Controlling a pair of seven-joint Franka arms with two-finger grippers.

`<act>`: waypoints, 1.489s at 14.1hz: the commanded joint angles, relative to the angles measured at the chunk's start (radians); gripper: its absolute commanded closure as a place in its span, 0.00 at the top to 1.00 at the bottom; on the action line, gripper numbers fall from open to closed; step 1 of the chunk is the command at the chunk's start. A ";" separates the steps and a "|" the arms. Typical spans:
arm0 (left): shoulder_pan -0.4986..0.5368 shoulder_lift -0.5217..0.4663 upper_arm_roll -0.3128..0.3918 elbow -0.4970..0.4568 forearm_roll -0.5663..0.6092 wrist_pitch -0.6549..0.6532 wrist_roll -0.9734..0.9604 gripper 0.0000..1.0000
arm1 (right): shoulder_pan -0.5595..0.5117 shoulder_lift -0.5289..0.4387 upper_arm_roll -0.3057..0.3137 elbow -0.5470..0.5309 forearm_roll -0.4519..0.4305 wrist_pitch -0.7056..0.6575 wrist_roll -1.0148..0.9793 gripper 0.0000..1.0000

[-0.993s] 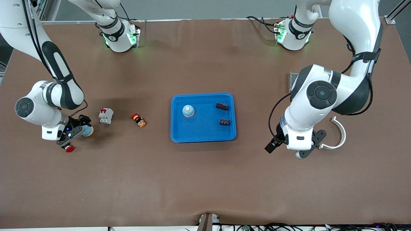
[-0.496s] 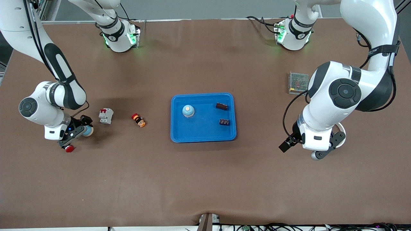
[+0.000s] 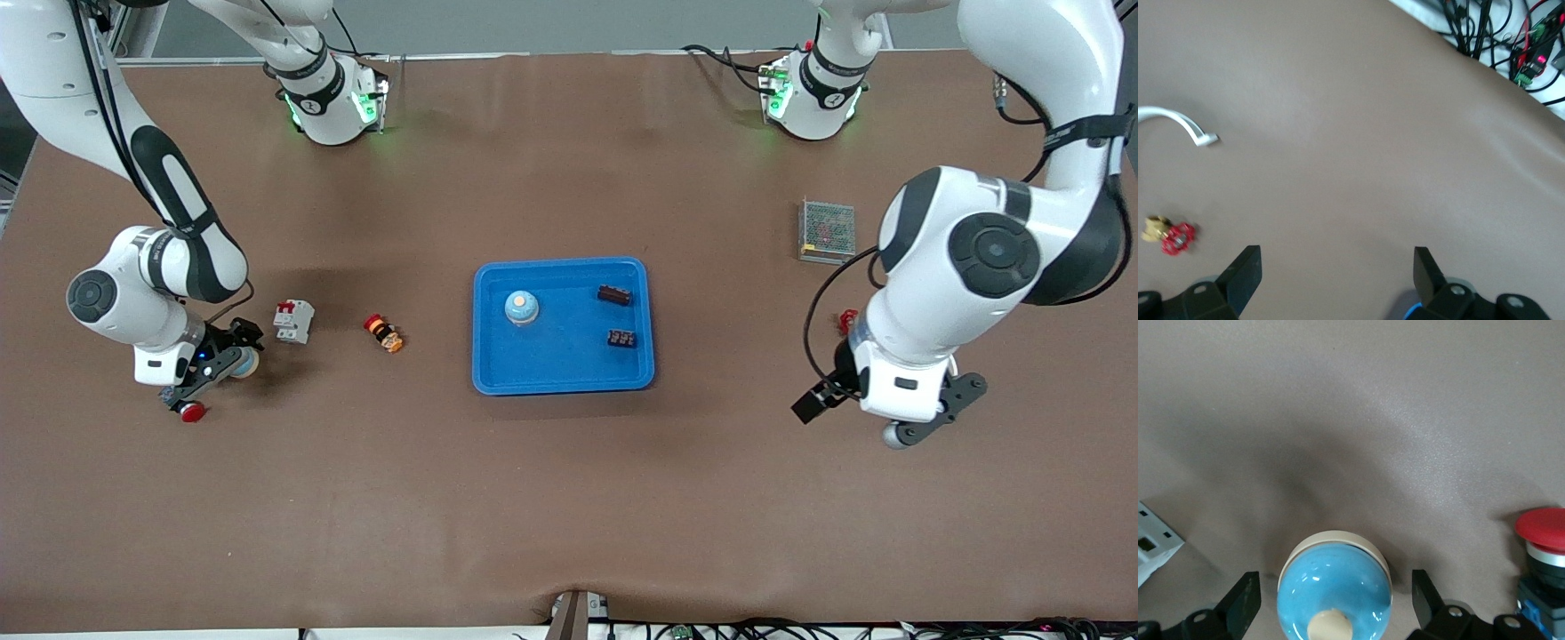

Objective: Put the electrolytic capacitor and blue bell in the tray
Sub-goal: 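Lift the bell and carry it over the tray with the right gripper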

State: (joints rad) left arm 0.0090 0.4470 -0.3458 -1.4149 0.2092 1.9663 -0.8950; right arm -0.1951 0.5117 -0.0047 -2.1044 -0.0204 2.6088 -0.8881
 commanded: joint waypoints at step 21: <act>-0.024 -0.462 0.267 -0.141 -0.183 -0.346 0.715 1.00 | -0.004 -0.005 0.025 0.091 0.004 -0.149 0.023 0.43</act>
State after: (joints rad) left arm -0.0032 0.0505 -0.1209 -1.4871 0.0531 1.6262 -0.2603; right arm -0.1951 0.5136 0.0069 -2.0781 -0.0198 2.5611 -0.8875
